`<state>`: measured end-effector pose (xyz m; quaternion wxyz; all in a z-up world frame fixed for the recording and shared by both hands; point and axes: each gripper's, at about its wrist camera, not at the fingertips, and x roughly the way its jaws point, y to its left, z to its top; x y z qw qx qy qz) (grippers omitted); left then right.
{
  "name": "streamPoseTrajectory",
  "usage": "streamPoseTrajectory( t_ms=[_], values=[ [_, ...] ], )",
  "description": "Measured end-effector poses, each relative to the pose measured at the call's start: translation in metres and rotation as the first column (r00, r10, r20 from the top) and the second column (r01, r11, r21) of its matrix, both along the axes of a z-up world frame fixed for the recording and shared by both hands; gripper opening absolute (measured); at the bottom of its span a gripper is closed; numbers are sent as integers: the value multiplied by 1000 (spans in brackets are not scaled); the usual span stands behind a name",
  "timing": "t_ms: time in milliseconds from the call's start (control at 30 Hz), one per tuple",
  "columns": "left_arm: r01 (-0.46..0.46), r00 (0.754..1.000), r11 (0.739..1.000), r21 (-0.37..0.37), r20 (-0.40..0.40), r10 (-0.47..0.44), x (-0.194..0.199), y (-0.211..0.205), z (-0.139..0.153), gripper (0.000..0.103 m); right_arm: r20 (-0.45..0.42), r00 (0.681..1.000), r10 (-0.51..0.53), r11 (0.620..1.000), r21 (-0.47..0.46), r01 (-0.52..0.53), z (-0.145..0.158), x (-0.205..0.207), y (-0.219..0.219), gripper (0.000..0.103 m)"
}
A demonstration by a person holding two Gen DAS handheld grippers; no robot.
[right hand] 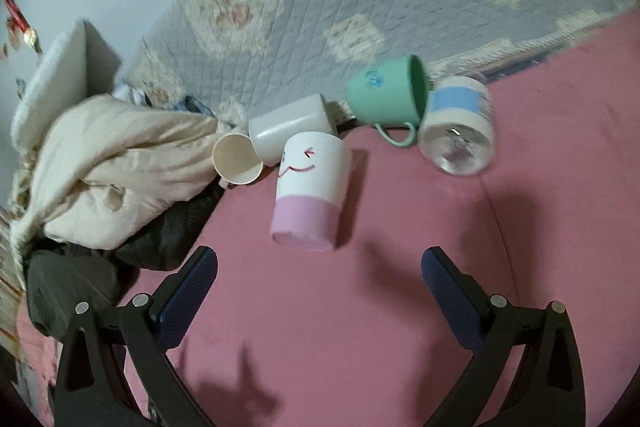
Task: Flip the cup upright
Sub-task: 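Reach the right gripper to the pink-based face mug and grasp it, then lift the face mug with the right gripper, set it down, open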
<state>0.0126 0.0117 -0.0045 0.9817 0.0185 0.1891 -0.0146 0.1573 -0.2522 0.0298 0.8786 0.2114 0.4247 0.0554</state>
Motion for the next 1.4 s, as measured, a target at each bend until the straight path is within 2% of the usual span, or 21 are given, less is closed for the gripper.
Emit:
streamPoseTrajectory(
  t_ms=[33,100,200,300,467,600,667,700,733,767,833,967,1067,1233,1400],
  values=[
    [-2,1000,1000,-4,-4,2,1,1,0,103,-18,1000,18,999,-33,-18,-1,17,5,103],
    [-7,1000,1000,-10,-6,7,1,2,-1,103,-85,996,-4,999,-34,1,-9,48,2,103],
    [-7,1000,1000,-17,-8,6,1,4,-1,103,-181,983,2,997,76,12,-30,83,-3,103],
    [-5,1000,1000,-16,-12,5,2,3,-2,103,-217,976,25,995,96,-4,-46,99,3,101],
    [-2,1000,1000,-14,-23,1,3,3,-3,103,-262,963,57,997,59,-43,-73,119,24,99],
    [0,1000,1000,-17,-28,-1,4,3,-4,103,-288,957,22,995,99,8,-96,127,23,95],
    [1,999,1000,-18,-36,-1,6,4,-4,103,-247,969,14,994,112,14,-94,126,23,93],
    [0,999,1000,-19,-40,-1,7,4,-5,103,-234,972,21,992,123,8,-93,125,23,89],
    [0,999,1000,-20,-41,-1,7,4,-5,103,-229,973,31,990,144,3,-93,125,22,79],
    [1,999,1000,-20,-40,-1,7,4,-5,103,-236,971,28,987,162,11,-94,125,21,77],
    [0,999,1000,-19,-40,-1,7,4,-5,103,-237,971,30,983,182,14,-94,123,18,76],
    [1,999,1000,-22,-40,-2,7,5,-4,103,-223,974,34,994,106,-10,-80,112,19,76],
    [0,999,1000,-27,-40,-1,8,6,-4,103,-216,974,70,992,114,-46,-63,96,16,76],
    [-1,999,1000,-25,-36,0,7,5,-4,103,-249,958,146,989,55,-136,-35,60,17,76],
    [-4,1000,1000,-24,-29,3,7,5,-4,103,-268,933,240,971,73,-228,-13,16,10,76]
  ],
)
